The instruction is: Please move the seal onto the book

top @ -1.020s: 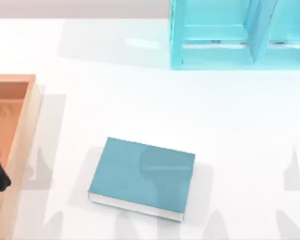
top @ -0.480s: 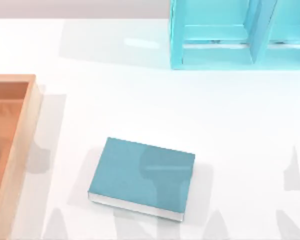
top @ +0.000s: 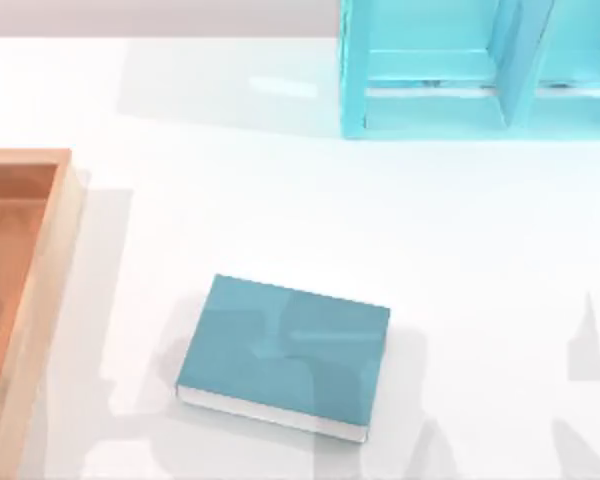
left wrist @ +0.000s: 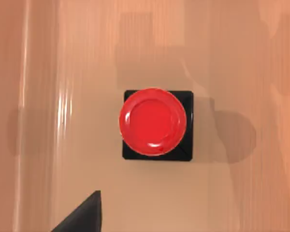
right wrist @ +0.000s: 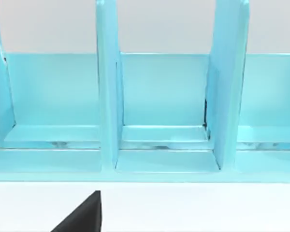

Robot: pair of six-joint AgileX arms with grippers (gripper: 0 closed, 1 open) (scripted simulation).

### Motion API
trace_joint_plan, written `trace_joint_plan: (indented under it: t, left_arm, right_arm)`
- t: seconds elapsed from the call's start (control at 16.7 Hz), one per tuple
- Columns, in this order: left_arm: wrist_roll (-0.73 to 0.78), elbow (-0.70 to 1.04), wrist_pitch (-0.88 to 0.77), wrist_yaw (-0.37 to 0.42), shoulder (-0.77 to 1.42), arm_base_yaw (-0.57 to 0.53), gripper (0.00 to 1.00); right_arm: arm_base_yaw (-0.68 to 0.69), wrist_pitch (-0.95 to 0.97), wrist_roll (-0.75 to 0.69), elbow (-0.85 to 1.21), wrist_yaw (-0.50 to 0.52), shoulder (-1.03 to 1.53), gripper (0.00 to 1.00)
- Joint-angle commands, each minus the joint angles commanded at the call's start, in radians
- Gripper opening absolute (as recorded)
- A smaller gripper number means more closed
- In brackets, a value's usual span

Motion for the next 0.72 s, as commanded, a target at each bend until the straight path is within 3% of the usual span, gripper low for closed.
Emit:
trace_joint_plan:
  t: [0.36,0.72]
  left_arm:
    - [0.066,0.4,-0.318,0.002,0.459,0.061,1.0]
    - [0.086,0.521,-0.41,0.005,0.581,0.079,1.0]
  right_arm:
    - [0.0,0.0,0.0,0.0,0.0,0.0,1.0]
    - [0.0,0.0,0.0,0.0,0.0,0.0,1.0]
